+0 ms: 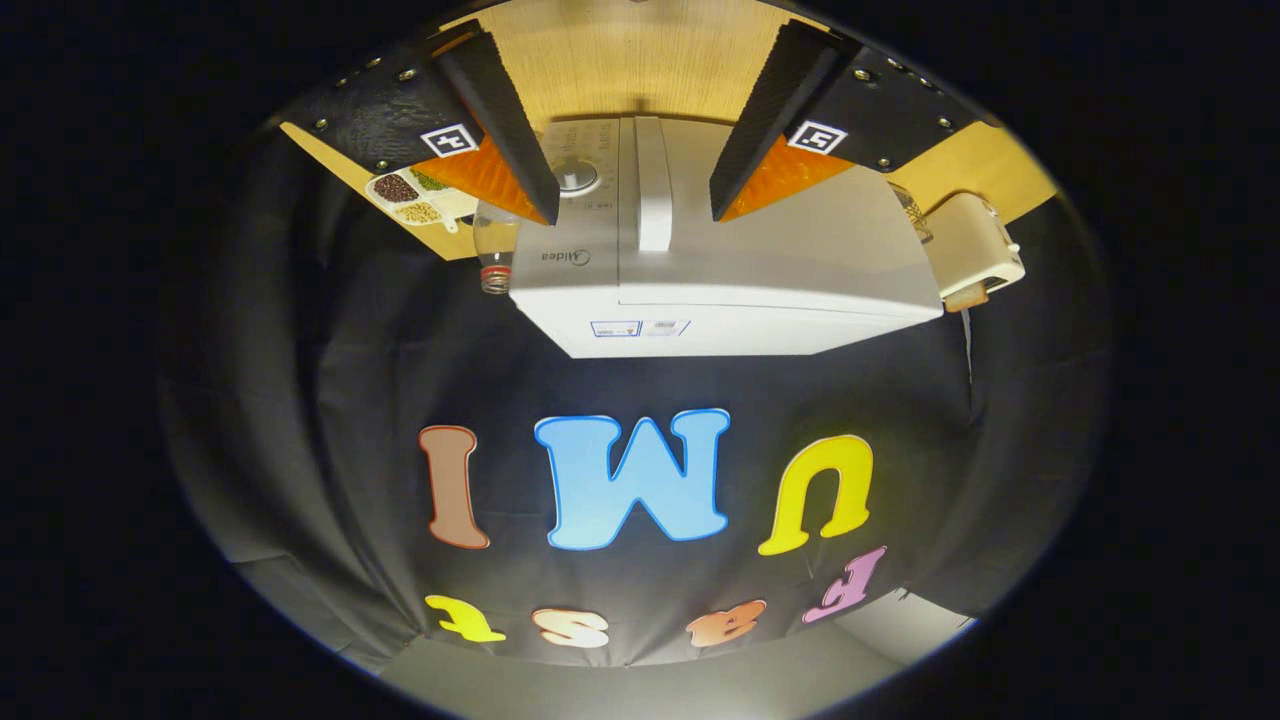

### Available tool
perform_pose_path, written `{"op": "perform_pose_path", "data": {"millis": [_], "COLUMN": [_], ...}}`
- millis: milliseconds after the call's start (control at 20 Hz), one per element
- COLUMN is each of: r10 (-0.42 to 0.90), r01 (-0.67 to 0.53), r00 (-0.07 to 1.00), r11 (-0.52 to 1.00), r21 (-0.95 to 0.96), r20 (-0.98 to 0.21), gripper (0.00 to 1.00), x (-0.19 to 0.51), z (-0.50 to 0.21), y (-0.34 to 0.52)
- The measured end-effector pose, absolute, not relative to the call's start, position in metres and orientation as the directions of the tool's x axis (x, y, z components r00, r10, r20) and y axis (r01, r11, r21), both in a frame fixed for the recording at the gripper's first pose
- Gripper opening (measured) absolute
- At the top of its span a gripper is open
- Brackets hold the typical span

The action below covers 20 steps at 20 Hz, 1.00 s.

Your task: Open the microwave, put the food inside, and close the microwave door.

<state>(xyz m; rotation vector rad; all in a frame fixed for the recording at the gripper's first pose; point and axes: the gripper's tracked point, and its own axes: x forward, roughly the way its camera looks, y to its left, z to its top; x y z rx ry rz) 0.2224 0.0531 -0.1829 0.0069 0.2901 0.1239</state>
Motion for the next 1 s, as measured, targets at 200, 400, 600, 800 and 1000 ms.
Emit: {"op": "perform_pose_path", "data": {"millis": [200,400,600,800,1000], "r10": [0.13,0.135,0.137,0.119,0.118], "r01": [-0.129,-0.136,-0.139,-0.131,-0.142], "r00": [0.935,0.916,0.902,0.903,0.904], "r11": [0.991,0.99,0.99,0.991,0.989], "r21": [0.026,0.024,0.026,0.0,-0.027], "r20": [-0.331,-0.378,-0.409,-0.414,-0.412], "gripper": [0.97,0.92,0.77,0.53,0.31], "x": [0.241,0.252,0.262,0.266,0.27], "z": [-0.211,-0.237,-0.256,-0.263,-0.262], "y": [0.057,0.061,0.065,0.065,0.068]}}
